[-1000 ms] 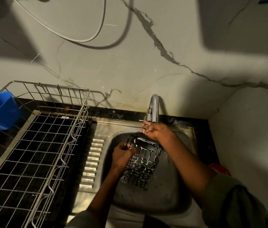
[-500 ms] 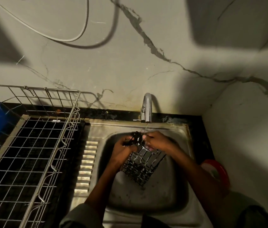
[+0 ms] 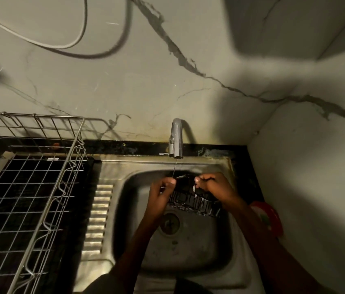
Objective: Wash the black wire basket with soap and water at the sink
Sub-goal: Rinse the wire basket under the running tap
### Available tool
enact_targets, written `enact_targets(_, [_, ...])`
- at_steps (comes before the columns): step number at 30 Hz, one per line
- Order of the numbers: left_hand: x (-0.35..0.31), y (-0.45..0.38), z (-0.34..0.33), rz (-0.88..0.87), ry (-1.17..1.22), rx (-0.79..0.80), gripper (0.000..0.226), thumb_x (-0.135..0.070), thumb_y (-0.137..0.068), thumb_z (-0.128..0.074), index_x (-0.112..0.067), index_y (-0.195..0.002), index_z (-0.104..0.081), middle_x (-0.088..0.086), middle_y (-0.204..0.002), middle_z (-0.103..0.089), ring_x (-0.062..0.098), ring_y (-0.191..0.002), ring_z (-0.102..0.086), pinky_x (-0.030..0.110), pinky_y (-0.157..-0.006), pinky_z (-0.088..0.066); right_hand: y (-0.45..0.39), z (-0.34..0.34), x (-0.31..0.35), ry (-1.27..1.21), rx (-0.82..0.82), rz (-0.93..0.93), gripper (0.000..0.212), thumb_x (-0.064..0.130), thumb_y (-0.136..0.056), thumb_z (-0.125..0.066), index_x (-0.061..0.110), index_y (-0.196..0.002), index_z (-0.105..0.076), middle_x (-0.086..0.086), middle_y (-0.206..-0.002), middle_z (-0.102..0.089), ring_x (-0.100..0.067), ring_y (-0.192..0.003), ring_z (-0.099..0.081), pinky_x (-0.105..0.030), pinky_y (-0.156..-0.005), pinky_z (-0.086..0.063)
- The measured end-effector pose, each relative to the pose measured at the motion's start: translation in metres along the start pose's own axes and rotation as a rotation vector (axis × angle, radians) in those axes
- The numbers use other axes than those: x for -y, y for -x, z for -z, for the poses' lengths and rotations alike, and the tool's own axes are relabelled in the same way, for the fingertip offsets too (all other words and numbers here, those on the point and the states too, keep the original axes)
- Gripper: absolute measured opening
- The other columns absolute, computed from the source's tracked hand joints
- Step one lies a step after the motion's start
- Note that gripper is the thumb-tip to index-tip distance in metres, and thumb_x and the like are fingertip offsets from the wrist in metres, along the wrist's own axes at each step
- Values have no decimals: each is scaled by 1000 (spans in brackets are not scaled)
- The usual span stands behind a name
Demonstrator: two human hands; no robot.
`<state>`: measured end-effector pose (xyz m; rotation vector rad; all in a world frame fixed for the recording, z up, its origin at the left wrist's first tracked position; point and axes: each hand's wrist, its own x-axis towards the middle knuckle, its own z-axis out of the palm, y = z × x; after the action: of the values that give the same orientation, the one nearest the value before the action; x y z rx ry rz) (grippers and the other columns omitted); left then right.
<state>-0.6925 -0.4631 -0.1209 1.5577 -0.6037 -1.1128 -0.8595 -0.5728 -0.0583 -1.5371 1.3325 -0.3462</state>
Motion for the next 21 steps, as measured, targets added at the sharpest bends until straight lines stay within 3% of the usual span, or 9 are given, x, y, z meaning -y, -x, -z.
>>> enact_targets(4, [8,-5,10,221,57,-38,26,-38,-108,-52,-19,-113,-68,6,-118,-74,12,-97,-68,31,-73,-50,-7,-4,21,92,29,-5,30,23,-95,-68,20,-66,-69,7,-62,-66,-5,-60,-59,-18,-61,-42])
enact_targets(8, [45,-29,23,407,41,-46,74,-80,-88,-55,-17,-124,-67,8,-121,-74,20,-102,-70,29,-70,-48,-25,-16,55,215,82,-40,26,32,-96,-65,18,-76,-73,-5,-76,-69,-19,-69,-55,-27,-65,-38])
enact_targets(9, [37,-26,24,417,68,-46,66,-77,-91,-53,-19,-116,-70,7,-110,-76,18,-97,-70,28,-70,-47,-27,-17,60,220,89,-40,25,32,-97,-64,17,-79,-74,-3,-76,-69,-16,-67,-54,-24,-63,-38])
enact_targets(11, [20,-20,28,419,104,-32,38,-51,-107,-48,-21,-98,-70,-4,-90,-73,10,-84,-66,26,-66,-45,-28,-17,64,154,103,-37,23,28,-97,-64,11,-88,-76,-2,-75,-68,-12,-61,-51,-22,-56,-37])
enact_targets(13, [23,-26,29,431,103,-22,31,-40,-110,-47,-21,-97,-68,-6,-88,-71,8,-80,-64,25,-64,-45,-26,-17,66,127,113,-5,24,27,-97,-65,6,-98,-76,-2,-71,-65,-13,-62,-49,-24,-58,-37])
enact_targets(17, [22,-36,28,443,141,-9,33,-42,-108,-50,-16,-111,-71,-1,-92,-73,13,-80,-65,26,-65,-48,-19,-13,64,80,106,68,18,30,-98,-63,21,-106,-76,7,-87,-73,-12,-84,-65,-24,-71,-46])
enact_targets(19, [22,-37,25,445,153,15,37,-46,-107,-49,-17,-117,-72,1,-96,-75,13,-82,-67,26,-65,-48,-15,-9,64,68,93,107,18,25,-98,-63,20,-110,-76,11,-87,-73,-1,-80,-65,-19,-70,-45])
enact_targets(21, [19,-37,20,451,165,44,35,-49,-106,-50,-21,-111,-71,0,-98,-75,13,-84,-67,26,-65,-46,-13,-4,59,56,68,130,19,24,-97,-66,20,-112,-76,17,-78,-72,8,-70,-63,-14,-66,-44])
